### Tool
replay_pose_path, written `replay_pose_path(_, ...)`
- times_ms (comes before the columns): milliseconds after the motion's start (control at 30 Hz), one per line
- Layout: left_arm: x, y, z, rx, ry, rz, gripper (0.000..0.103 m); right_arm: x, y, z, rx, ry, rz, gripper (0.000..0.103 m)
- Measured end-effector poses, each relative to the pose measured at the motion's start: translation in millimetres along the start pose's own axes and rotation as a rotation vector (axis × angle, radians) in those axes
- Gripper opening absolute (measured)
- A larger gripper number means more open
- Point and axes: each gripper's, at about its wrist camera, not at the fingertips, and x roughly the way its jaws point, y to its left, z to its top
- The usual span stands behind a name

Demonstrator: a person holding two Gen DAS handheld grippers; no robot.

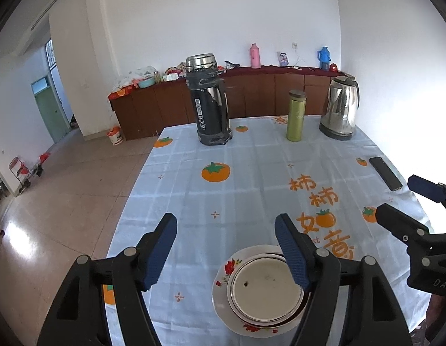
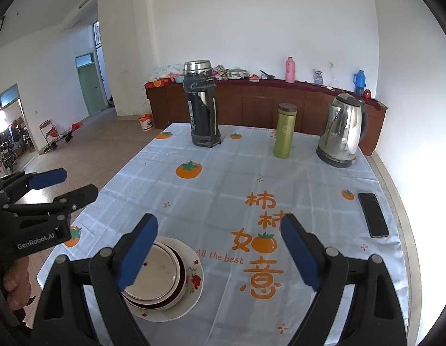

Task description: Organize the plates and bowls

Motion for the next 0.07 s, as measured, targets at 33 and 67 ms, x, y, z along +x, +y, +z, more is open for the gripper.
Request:
replay_pose_path(33, 0.4, -0.1, 0.1, 0.001, 0.003, -0.005, 0.073, 0.0, 0.0, 0.4, 0.0, 0.001, 0.0, 0.089)
replay_pose_path(67, 1.1, -0.2, 0.1, 0.001, 0.009, -0.013, 0.073, 0.1, 0.0, 0.5, 0.001, 0.002, 0.001, 0.089)
